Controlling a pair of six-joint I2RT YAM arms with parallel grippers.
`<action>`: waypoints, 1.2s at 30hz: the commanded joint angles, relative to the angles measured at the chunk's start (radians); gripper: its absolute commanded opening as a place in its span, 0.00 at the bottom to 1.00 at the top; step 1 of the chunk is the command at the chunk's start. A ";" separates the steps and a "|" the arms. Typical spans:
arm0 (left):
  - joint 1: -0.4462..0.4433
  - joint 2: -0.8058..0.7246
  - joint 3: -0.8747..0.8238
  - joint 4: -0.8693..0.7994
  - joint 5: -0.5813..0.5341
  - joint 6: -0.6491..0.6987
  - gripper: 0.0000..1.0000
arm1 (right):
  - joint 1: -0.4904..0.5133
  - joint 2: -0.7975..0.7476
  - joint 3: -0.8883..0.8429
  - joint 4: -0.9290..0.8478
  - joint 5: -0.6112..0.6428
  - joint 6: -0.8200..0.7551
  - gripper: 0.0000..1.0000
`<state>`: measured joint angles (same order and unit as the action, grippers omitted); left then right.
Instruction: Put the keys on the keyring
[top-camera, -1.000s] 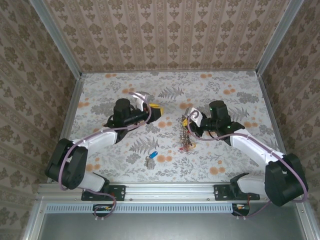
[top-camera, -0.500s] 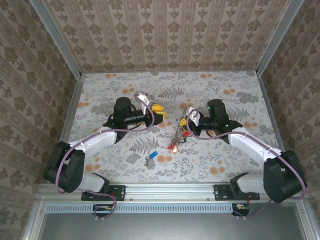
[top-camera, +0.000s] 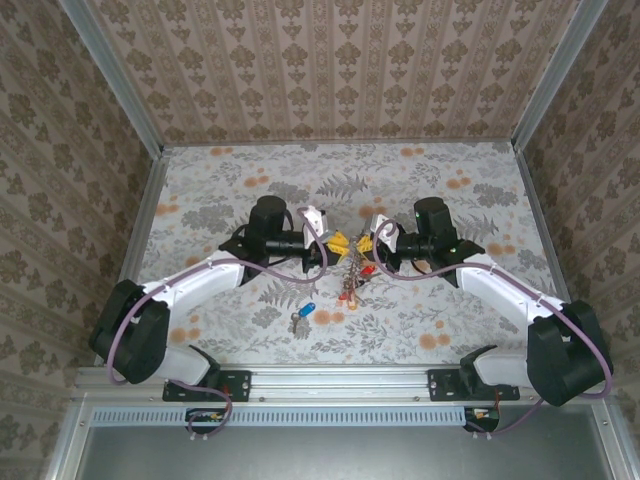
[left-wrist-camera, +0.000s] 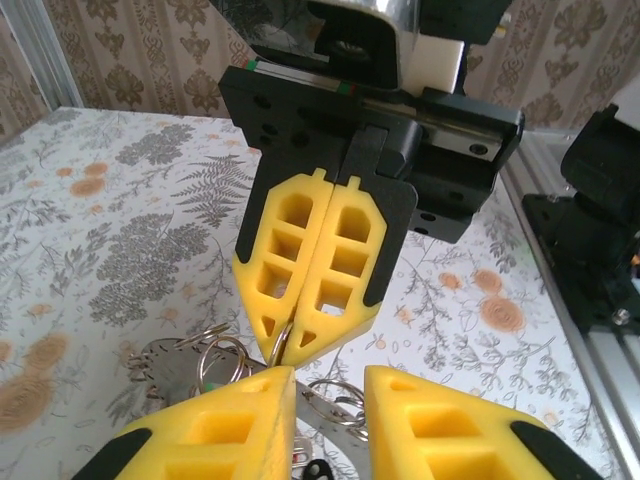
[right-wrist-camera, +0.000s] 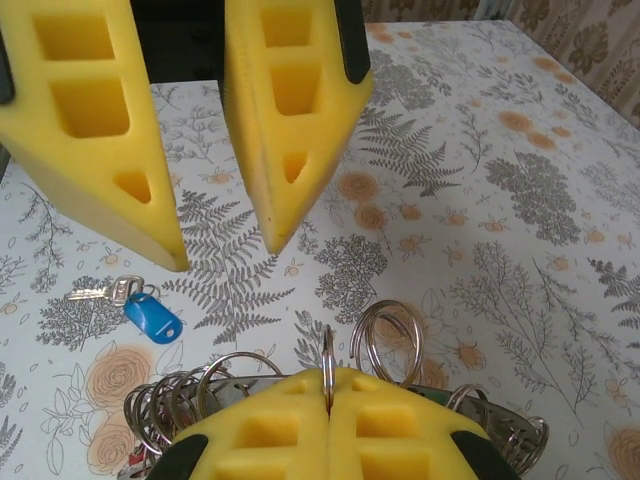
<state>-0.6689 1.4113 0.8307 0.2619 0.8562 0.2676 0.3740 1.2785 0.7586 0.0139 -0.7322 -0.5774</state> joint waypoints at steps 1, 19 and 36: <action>-0.011 0.002 0.040 -0.085 0.007 0.191 0.25 | 0.005 -0.001 0.054 -0.015 -0.068 -0.051 0.00; -0.024 0.089 0.109 -0.170 -0.019 0.347 0.26 | 0.004 0.052 0.109 -0.096 -0.137 -0.113 0.00; 0.005 0.054 0.054 -0.056 -0.033 0.249 0.26 | 0.003 0.063 0.107 -0.090 -0.121 -0.116 0.00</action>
<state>-0.6727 1.4841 0.8959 0.1471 0.8337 0.5404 0.3710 1.3430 0.8371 -0.0975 -0.7925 -0.6754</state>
